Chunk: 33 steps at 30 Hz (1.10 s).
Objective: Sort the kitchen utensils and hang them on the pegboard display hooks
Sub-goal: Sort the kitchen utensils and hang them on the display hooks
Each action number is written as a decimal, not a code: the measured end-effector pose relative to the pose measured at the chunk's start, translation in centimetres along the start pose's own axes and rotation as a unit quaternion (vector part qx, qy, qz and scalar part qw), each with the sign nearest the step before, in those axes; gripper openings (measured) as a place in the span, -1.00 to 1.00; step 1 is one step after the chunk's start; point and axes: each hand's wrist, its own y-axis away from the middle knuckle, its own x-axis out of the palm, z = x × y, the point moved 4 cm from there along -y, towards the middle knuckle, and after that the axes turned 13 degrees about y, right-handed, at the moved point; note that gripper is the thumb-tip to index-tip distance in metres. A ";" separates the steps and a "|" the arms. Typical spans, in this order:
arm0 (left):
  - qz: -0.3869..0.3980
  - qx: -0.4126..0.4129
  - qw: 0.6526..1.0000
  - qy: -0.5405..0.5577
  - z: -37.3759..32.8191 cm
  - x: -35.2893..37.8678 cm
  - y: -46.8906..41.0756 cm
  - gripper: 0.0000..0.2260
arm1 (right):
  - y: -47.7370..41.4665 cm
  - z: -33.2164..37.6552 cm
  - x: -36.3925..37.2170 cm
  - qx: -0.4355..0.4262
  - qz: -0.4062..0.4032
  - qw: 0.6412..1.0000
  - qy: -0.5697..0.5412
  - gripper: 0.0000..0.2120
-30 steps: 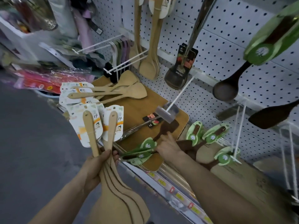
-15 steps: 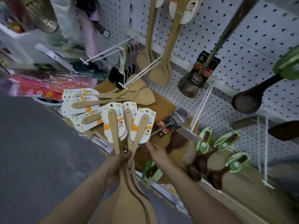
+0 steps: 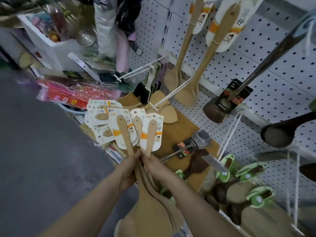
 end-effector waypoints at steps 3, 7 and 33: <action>0.000 0.011 1.000 0.020 -1.0 -0.1 0.4 -0.72 | 0.4 1.9 -1.0 -0.012 -0.014 0.999 0.031 -0.59; -0.057 0.091 0.993 0.047 -2.9 -1.9 1.2 -0.75 | 0.2 3.8 -3.5 0.002 -0.078 0.991 0.105 -0.63; -0.237 0.195 0.885 0.351 -7.3 -10.1 1.1 -0.72 | -5.8 9.2 -2.0 -0.149 -0.017 0.765 0.626 -0.46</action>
